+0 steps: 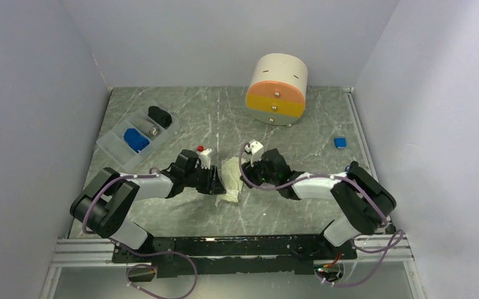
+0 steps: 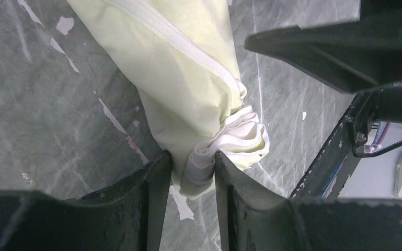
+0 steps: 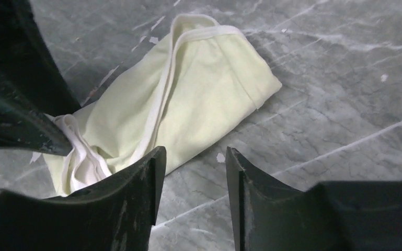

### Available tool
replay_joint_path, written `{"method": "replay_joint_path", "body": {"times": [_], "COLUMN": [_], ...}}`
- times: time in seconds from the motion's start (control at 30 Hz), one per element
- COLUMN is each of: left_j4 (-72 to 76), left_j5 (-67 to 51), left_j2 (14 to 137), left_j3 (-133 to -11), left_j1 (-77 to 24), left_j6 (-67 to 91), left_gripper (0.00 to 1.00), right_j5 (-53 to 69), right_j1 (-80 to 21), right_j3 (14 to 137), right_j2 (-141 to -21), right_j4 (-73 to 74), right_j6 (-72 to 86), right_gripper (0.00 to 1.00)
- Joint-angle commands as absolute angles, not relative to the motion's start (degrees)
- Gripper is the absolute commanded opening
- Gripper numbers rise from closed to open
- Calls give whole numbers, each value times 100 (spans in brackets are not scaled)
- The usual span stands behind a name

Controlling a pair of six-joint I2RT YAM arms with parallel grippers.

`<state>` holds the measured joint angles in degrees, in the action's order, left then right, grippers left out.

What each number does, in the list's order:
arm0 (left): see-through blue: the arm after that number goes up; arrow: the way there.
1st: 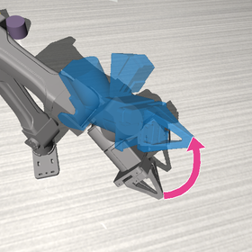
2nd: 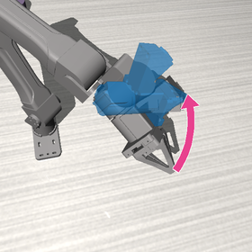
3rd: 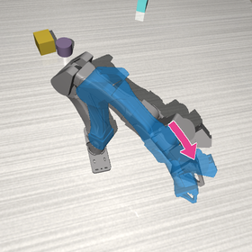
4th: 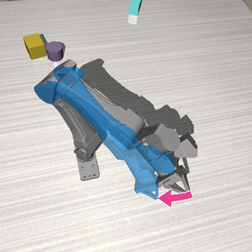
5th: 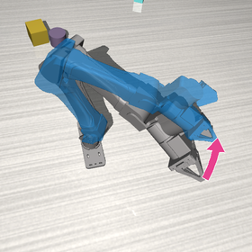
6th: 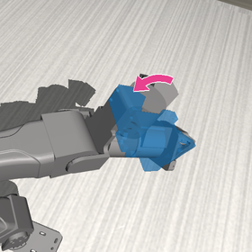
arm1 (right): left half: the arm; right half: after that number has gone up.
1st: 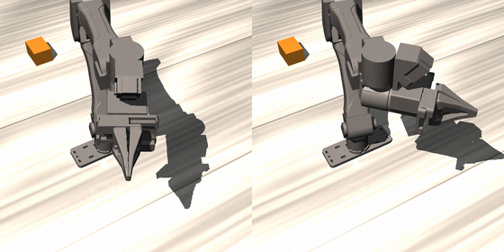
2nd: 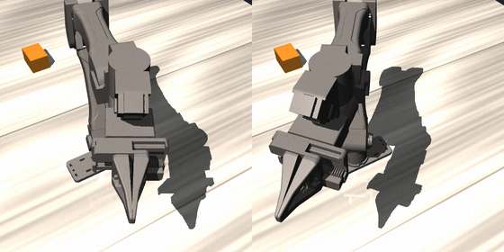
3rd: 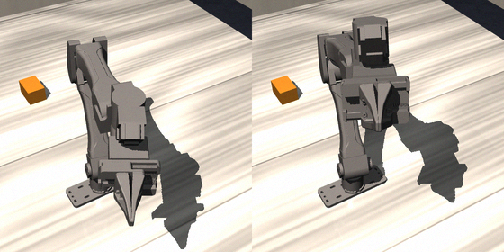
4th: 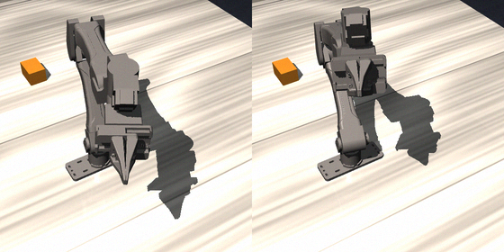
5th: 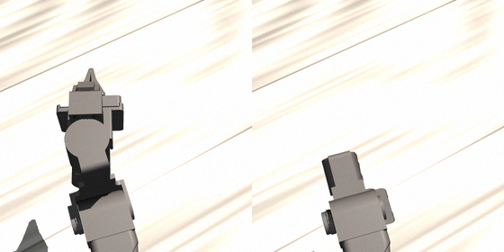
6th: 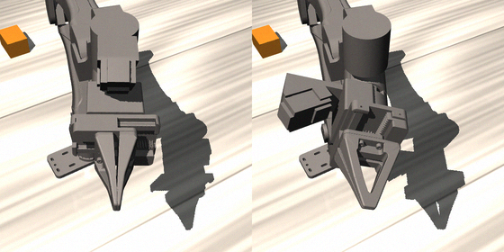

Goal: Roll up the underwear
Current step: Roll the underwear to the center of the board.

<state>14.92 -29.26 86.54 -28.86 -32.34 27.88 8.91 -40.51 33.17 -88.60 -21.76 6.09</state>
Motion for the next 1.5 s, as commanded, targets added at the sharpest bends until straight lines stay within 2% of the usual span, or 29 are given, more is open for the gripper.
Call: {"method": "replay_joint_path", "body": {"times": [0.0, 0.07, 0.13, 0.27, 0.4, 0.57, 0.77, 0.87, 0.97, 1.13, 1.47], "left_j4": [911, 927, 954, 877, 792, 736, 659, 653, 611, 512, 374], "left_j5": [-2802, -2824, -2851, -2874, -2907, -2935, -2917, -2942, -2944, -2945, -2998], "left_j2": [8869, 8860, 8875, 8921, 8928, 8960, 8963, 8960, 8946, 8968, 9026], "left_j3": [-2876, -2858, -2860, -2932, -2998, -3036, -3059, -3059, -3059, -3117, -3307], "left_j1": [-3269, -3269, -3265, -3267, -3268, -3270, -3268, -3269, -3265, -3269, -3270], "left_j6": [2553, 2570, 2588, 2593, 2559, 2550, 2514, 2514, 2491, 2412, 2318], "left_gripper": [43, 43, 42, 42, 42, 42, 42, 42, 41, 41, 40], "right_j5": [203, -148, -47, 909, 513, 531, 545, 190, -187, -79, -545], "right_j1": [-4486, -4625, -4658, -5285, -6066, -6471, -6680, -6708, -6717, -6744, -6743], "right_j3": [2649, 2293, 2198, 2433, 2252, 2293, 2603, 2514, 2446, 2451, 2342], "right_j2": [-7887, -7464, -7311, -7260, -7346, -7554, -8159, -8373, -8383, -8219, -8910], "right_j4": [-3637, -4166, -4218, -2905, -2746, -2828, -2592, -2854, -3065, -3154, -3731], "right_j6": [-252, -512, -860, -2729, -3609, -3845, -4067, -4155, -4300, -4371, -4044], "right_gripper": [54, 58, 57, 59, 56, 47, 42, 42, 46, 48, 41]}}
